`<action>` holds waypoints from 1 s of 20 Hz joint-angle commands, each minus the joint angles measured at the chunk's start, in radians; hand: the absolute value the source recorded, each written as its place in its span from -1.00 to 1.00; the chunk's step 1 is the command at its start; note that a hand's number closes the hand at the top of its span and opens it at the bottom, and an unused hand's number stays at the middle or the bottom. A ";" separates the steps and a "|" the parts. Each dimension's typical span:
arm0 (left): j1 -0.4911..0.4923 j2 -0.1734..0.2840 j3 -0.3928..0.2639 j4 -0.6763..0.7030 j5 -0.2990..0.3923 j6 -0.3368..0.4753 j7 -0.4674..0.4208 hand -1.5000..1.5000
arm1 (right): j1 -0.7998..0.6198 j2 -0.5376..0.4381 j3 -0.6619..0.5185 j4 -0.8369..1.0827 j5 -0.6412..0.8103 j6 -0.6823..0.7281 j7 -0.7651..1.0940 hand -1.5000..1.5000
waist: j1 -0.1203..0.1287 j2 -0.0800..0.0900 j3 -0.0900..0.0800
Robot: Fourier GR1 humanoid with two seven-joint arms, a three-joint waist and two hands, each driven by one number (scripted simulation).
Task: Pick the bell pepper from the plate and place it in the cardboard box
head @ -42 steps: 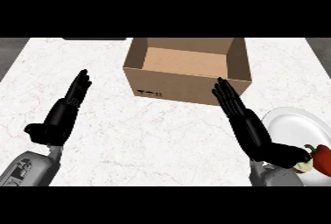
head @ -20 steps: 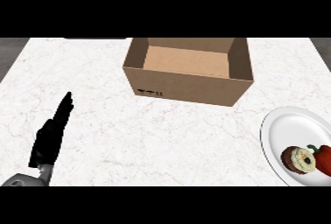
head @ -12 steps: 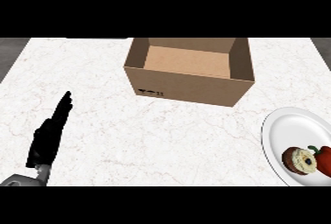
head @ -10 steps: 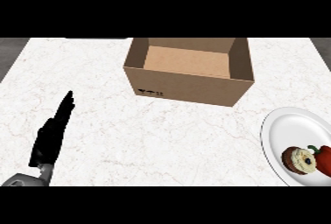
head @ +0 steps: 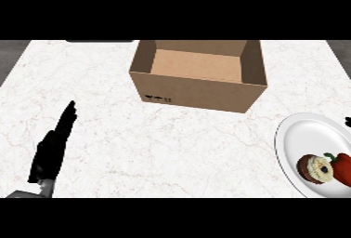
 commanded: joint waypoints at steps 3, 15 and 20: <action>0.067 0.003 0.030 -0.094 -0.046 -0.010 0.039 0.00 | 0.135 0.045 -0.070 -0.109 0.064 -0.025 0.051 -1.00 | -0.009 -0.003 0.000; 0.080 -0.101 0.066 -0.094 -0.131 -0.054 0.047 0.00 | 0.071 0.153 -0.081 0.082 0.275 -0.046 -0.041 -1.00 | 0.000 0.000 0.001; 0.022 -0.138 0.088 -0.069 -0.176 -0.082 0.094 0.00 | -0.040 0.218 -0.085 0.086 0.318 0.012 -0.005 -1.00 | 0.003 0.001 0.000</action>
